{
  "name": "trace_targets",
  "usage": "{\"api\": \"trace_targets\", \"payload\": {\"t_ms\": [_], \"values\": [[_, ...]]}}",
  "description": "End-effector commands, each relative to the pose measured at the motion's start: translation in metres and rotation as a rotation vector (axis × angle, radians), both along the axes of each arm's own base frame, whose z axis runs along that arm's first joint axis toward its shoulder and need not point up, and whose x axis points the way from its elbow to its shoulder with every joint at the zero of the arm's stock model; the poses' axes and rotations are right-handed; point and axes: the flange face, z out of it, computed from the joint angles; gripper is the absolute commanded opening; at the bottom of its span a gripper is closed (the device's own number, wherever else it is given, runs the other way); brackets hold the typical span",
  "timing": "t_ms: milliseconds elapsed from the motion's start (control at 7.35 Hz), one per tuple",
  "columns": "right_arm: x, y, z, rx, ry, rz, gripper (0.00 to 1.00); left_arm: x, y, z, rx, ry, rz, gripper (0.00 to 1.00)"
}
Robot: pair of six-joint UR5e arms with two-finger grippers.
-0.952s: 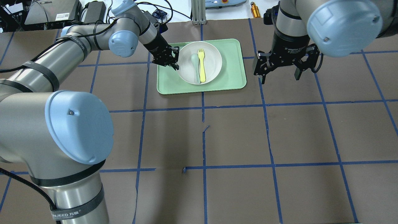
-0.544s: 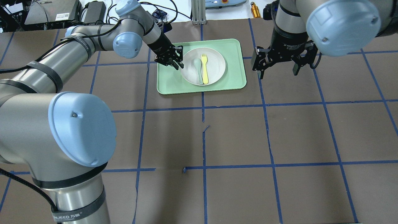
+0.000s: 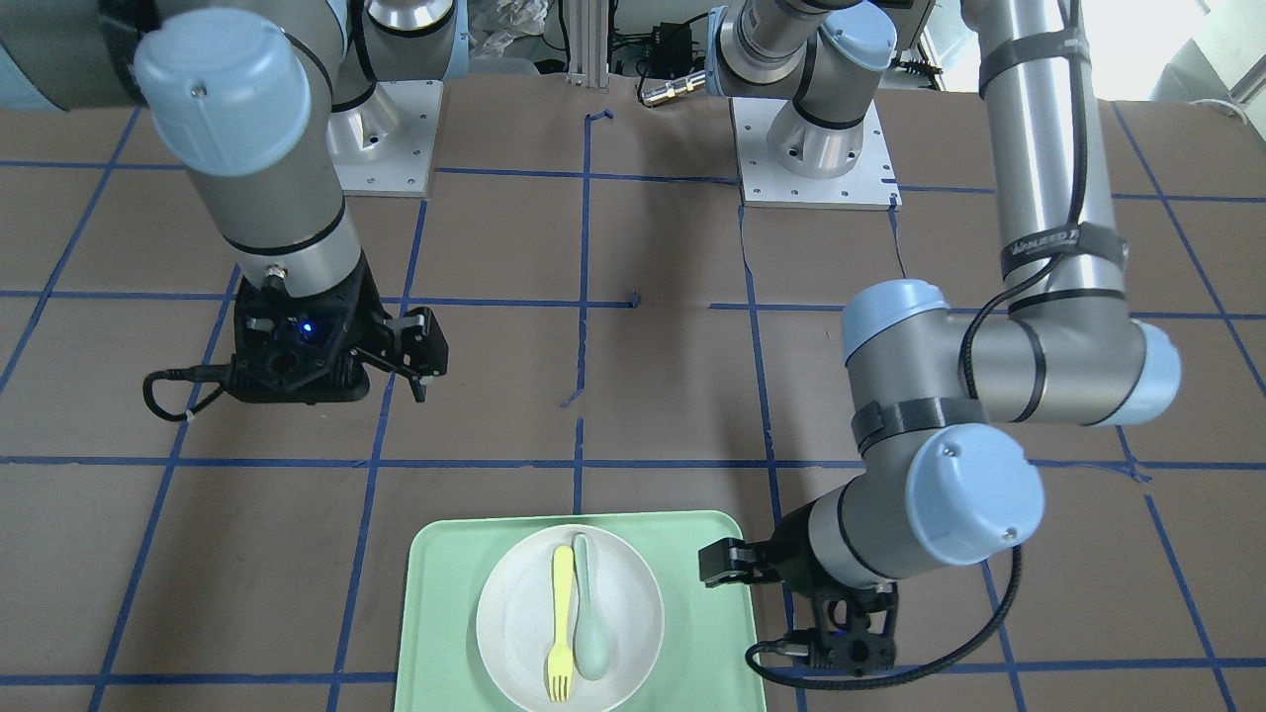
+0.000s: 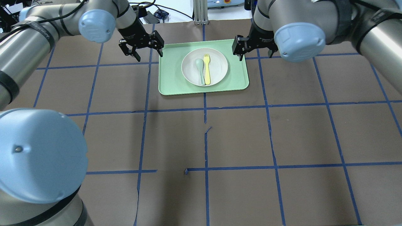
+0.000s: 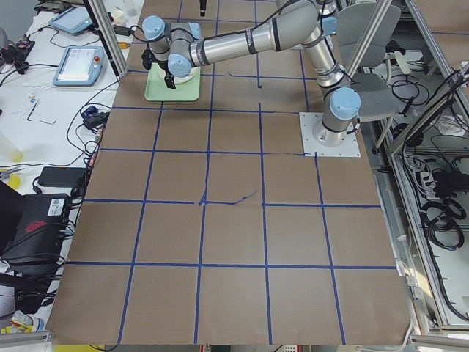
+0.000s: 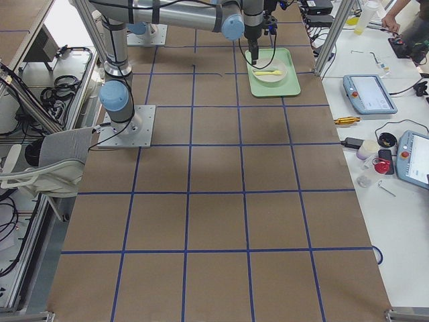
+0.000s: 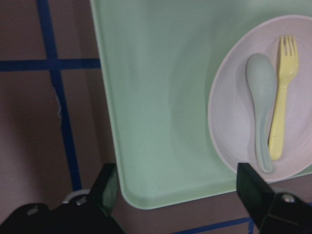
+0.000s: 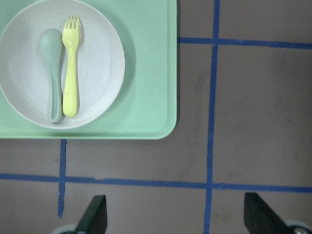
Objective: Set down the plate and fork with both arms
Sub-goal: 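Release the plate and lift the left gripper while the right gripper moves over the plate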
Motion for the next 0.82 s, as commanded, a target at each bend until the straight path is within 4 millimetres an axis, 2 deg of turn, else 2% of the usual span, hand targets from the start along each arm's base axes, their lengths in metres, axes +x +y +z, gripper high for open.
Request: {"api": "trace_targets", "payload": {"t_ms": [0, 136, 272, 408, 544, 680], "values": [[0.05, -0.059, -0.05, -0.024, -0.026, 0.039, 0.73, 0.033, 0.032, 0.021, 0.012, -0.091, -0.065, 1.0], [0.067, -0.085, -0.074, -0.015, -0.047, 0.036, 0.73, 0.033, 0.039, 0.028, 0.006, -0.095, -0.065, 1.0], [0.075, -0.103, -0.104, -0.008, -0.087, 0.044, 0.71, 0.033, 0.044, 0.036, -0.002, -0.095, -0.065, 1.0], [0.078, -0.114, -0.132, -0.009, -0.086, 0.044, 0.63, 0.031, 0.051, 0.038, 0.0, -0.095, -0.066, 1.0], [0.081, -0.12, -0.149, -0.013, -0.093, 0.025, 0.61, 0.031, 0.058, 0.037, 0.006, -0.095, -0.067, 1.0], [0.086, -0.12, -0.155, -0.005, -0.098, 0.014, 0.61, 0.028, 0.063, 0.041, 0.001, -0.095, -0.069, 1.0]]}}
